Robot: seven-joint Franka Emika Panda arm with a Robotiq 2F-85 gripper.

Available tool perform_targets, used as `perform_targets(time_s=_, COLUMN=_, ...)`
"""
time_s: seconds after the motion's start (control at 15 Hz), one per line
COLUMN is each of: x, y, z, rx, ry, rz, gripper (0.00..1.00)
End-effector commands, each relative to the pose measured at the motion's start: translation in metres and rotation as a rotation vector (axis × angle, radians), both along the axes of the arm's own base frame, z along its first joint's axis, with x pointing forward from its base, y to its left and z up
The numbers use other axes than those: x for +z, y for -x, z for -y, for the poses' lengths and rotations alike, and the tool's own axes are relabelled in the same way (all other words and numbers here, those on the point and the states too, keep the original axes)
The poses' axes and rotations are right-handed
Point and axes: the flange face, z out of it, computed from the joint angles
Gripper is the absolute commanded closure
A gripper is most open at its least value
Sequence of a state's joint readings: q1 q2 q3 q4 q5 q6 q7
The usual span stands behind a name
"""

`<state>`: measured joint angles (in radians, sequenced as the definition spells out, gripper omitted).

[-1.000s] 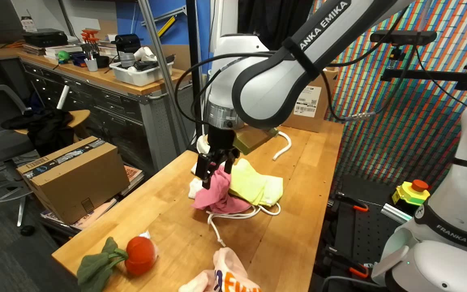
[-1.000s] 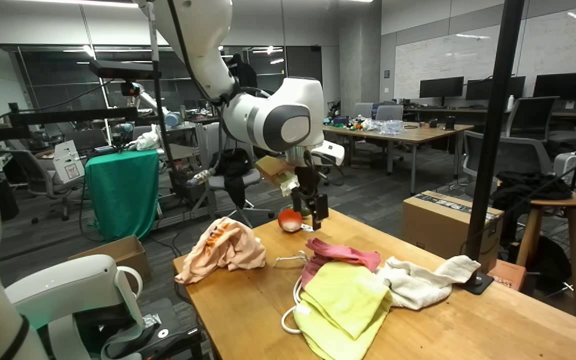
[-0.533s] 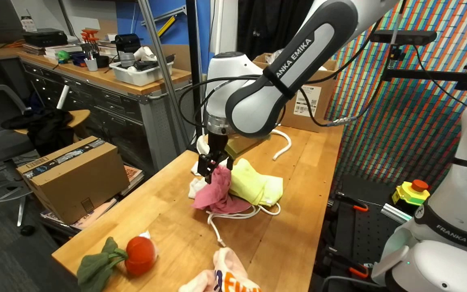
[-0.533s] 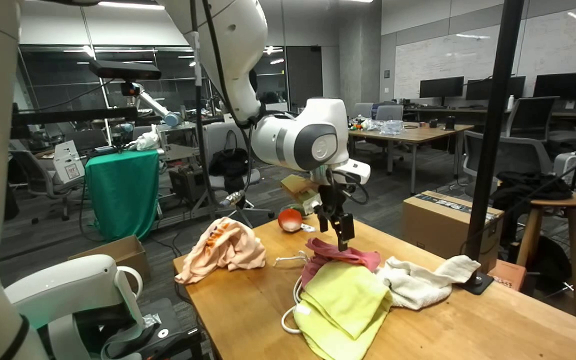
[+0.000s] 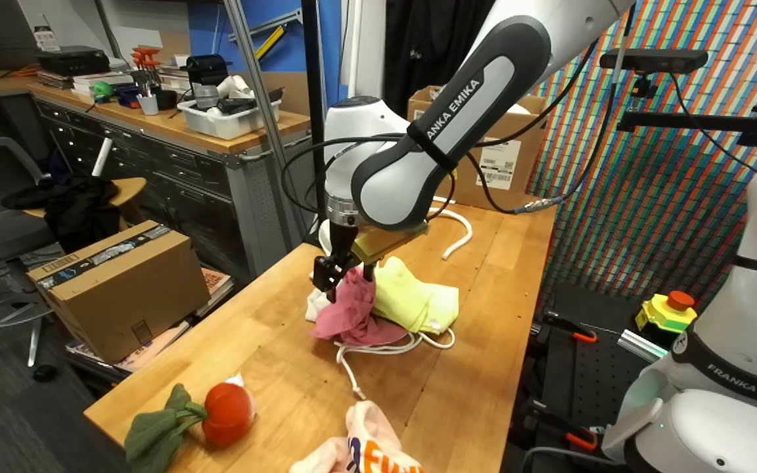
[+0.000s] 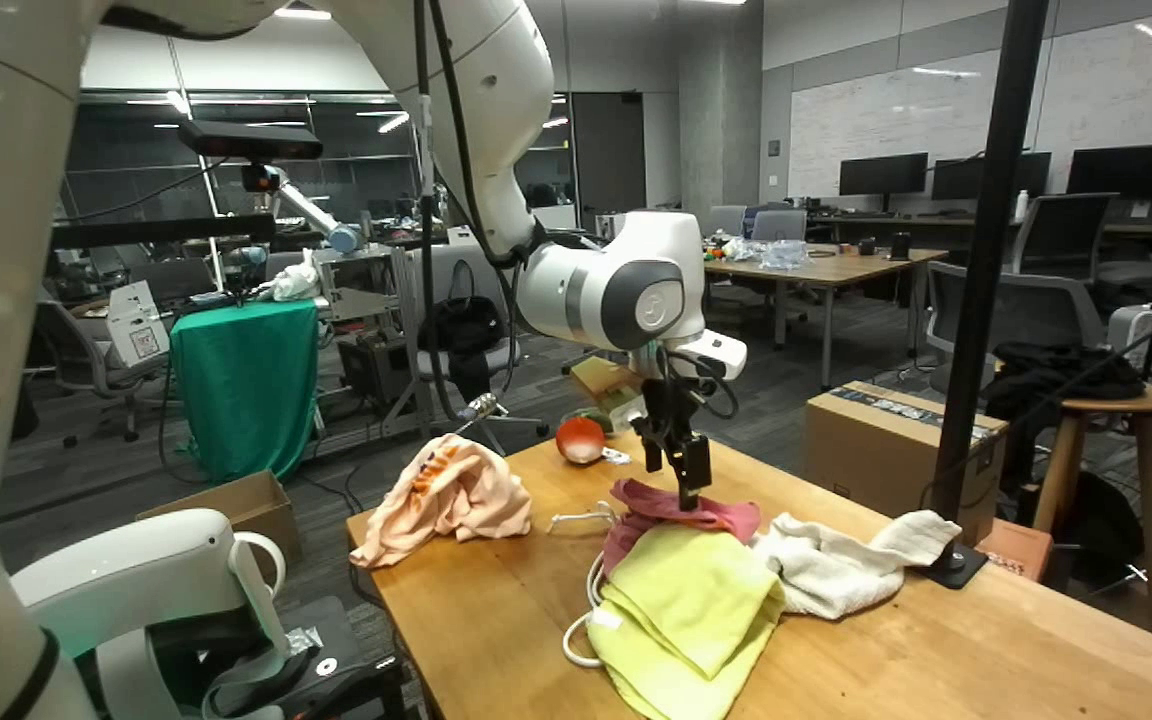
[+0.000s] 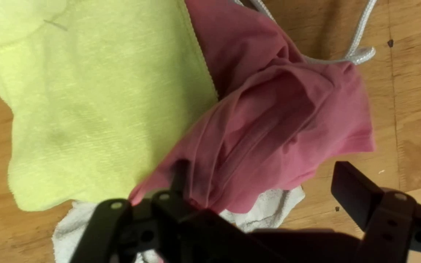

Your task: Move the white rope to the right, move the radish to the left, move the peach shirt to the left, move the pink shirt to the right, move the yellow towel to the right, move the white towel forwards

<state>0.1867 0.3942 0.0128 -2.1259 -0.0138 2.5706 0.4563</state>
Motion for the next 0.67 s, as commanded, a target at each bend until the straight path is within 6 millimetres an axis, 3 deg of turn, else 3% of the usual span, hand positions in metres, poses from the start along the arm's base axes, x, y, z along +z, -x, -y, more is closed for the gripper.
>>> perform_targets(time_s=0.0, x=-0.007, y=-0.006, z=0.000, rx=-0.022, ry=0.027, rz=-0.013, gripper=0.00)
perform_targets(time_s=0.6, x=-0.026, y=-0.022, z=0.016, rx=-0.064, ry=0.094, rz=0.004, gripper=0.00)
